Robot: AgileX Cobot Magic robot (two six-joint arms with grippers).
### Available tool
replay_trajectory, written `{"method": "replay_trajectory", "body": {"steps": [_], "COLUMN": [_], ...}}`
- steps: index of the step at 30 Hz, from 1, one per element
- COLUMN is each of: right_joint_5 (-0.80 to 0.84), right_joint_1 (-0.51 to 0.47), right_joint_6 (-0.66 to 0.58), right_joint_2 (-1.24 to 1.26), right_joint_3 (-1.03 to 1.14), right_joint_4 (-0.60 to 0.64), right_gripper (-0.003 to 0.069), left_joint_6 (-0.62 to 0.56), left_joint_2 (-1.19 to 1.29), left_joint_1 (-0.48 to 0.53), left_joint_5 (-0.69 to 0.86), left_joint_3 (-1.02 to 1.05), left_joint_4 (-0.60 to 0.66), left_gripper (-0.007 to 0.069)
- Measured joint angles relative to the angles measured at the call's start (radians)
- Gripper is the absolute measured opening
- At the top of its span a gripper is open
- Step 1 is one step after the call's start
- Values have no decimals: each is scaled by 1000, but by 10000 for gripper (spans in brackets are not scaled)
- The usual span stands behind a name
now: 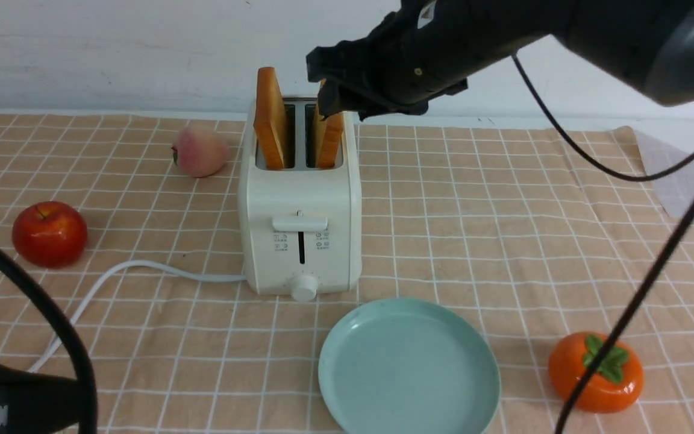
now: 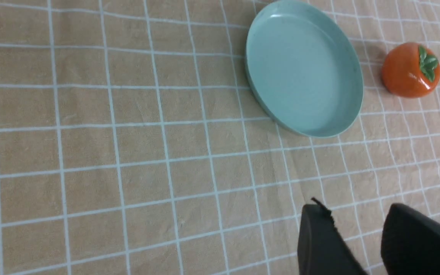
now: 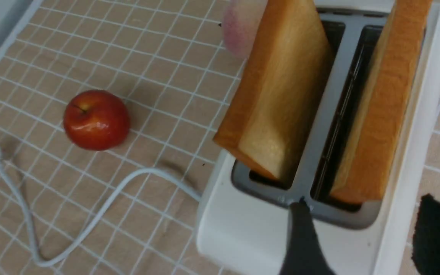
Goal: Take toasted bread from bread machine on light coffee tablecloth place on plate.
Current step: 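Grasp the toast slice in the toaster and pull it up out of the slot with the right gripper, then place the held slice of bread on top of the slice on the plate with the right gripper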
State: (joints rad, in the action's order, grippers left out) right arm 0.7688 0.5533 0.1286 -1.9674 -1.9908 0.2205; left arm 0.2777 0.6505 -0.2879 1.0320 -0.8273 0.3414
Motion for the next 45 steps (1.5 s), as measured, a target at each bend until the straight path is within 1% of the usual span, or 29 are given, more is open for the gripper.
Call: {"method": "replay_trajectory", "body": {"steps": [1,3,4,7,9,11,12,13,14,16,17,22,25,27,28,29,32,33,34,36,38,40,41,42,43,45], "right_joint_5": [-3,-43,-64,-125,-157,-184,-189,-189,-194,-200,-200,-227,-221,-184,-142,-134,70,83,168,269,342,368,377,377,360,325], "right_joint_1": [0,0,0,0,0,0,0,0,0,-1,-1,-38,-90,-132,-154,-159,-246,-250,-281,-313,-329,-329,-329,-329,-329,-328], "right_joint_6": [0,-5,-4,-4,-4,-4,-4,-4,-4,-3,-3,-3,-4,-7,-7,-7,5,6,19,23,6,-19,-57,-70,-149,-243], "right_joint_2": [-11,-77,-100,-140,-157,-168,-168,-168,-163,-147,-136,-5,122,201,233,239,301,303,305,304,300,299,299,299,297,289], "right_joint_3": [-13,-47,-52,-52,-52,-52,-52,-52,-52,-52,-52,-51,-54,-58,-62,-62,-65,-63,-46,4,97,159,238,261,369,474], "right_joint_4": [-7,-65,-86,-106,-107,-109,-109,-107,-105,-101,-101,-99,-120,-147,-163,-165,-203,-205,-207,-201,-159,-124,-51,-9,139,303], "right_gripper": [428,483,494,505,496,440,392,381,286,128,88,104,104,104,104,104,104,104,104,104,104,104,104,104,104,104], "left_joint_6": [2,15,17,17,19,20,20,20,20,20,20,20,20,20,20,20,19,19,19,19,19,19,19,19,19,19], "left_joint_2": [0,0,0,0,0,0,0,0,0,0,0,0,0,0,0,0,0,0,0,0,1,1,1,1,1,1], "left_joint_1": [0,0,0,0,0,0,0,0,0,0,0,0,0,0,0,0,0,0,0,0,0,0,0,0,0,0], "left_joint_5": [-2,-14,-15,-16,-16,-16,-16,-16,-17,-17,-17,-24,-62,-93,-122,-128,-270,-278,-327,-374,-400,-401,-399,-398,-388,-374], "left_joint_3": [0,0,0,0,0,0,0,0,0,0,0,0,0,0,0,0,0,0,0,0,0,0,0,0,0,0], "left_joint_4": [-1,-10,-14,-21,-24,-24,-24,-24,-25,-31,-33,-44,-47,-47,-47,-47,-60,-63,-67,-71,-73,-73,-73,-73,-73,-73], "left_gripper": [238,238,238,238,238,238,238,238,238,238,238,239,239,239,239,239,239,239,239,239,239,239,239,239,239,239]}}
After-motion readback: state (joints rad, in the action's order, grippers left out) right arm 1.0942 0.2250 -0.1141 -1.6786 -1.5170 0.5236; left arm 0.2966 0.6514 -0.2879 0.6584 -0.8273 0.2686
